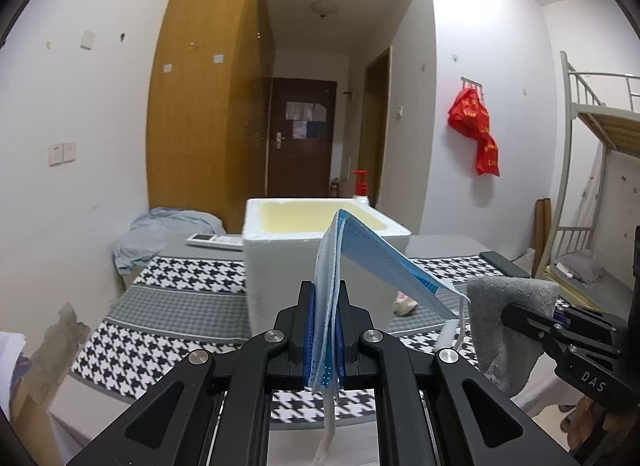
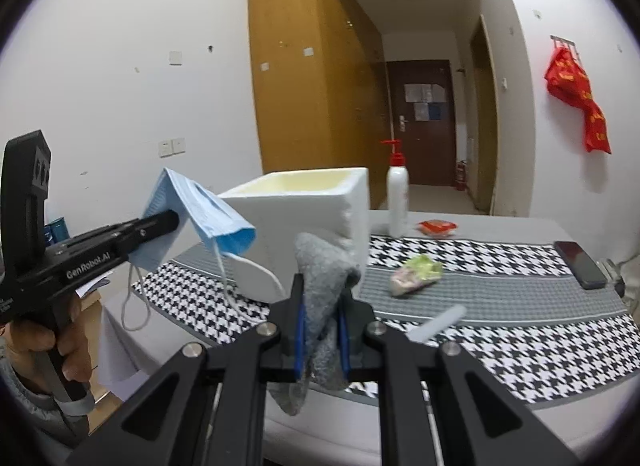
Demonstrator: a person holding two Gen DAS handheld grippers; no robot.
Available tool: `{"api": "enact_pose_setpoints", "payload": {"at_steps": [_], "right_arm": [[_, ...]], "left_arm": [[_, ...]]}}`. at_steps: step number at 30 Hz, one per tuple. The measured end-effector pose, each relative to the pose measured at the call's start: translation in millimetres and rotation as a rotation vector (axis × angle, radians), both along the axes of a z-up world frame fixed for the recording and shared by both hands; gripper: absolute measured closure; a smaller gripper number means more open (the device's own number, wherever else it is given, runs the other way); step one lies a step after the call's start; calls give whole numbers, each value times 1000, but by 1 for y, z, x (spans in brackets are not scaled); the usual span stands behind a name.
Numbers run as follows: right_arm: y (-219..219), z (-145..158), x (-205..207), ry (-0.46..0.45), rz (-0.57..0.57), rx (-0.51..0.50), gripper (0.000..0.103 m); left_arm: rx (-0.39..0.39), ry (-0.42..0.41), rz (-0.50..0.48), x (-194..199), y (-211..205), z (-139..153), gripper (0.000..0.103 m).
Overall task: Organize soft objects
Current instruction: 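Carry the mask with the left tool while the right tool carries the sock to the foam box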
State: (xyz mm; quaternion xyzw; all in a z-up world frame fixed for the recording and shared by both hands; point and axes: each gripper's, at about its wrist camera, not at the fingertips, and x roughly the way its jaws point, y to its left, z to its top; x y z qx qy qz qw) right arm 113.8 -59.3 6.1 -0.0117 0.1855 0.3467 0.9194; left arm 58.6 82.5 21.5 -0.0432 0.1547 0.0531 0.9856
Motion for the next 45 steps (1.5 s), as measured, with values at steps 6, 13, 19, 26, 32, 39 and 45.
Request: {"api": "enact_pose_setpoints", "payload": {"at_steps": [6, 13, 19, 26, 32, 39, 45], "right_arm": [[18, 3, -5, -35, -26, -39, 86], [24, 9, -6, -53, -23, -48, 86], [25, 19, 1, -67, -30, -45, 86], [29, 32, 9, -89, -18, -47, 86], [34, 45, 17, -118, -18, -59, 86], [32, 58, 31, -120, -27, -28, 86], [31, 65, 44, -124, -35, -11, 86]], "left_arm": [[0, -7, 37, -8, 9, -4, 94], [14, -17, 46, -10, 10, 1, 94], [28, -27, 58, -8, 11, 8, 94], [40, -40, 74, -2, 12, 21, 94], [46, -49, 85, 8, 15, 34, 94], [61, -60, 92, 21, 15, 48, 94], [65, -65, 97, 33, 18, 57, 94]]}}
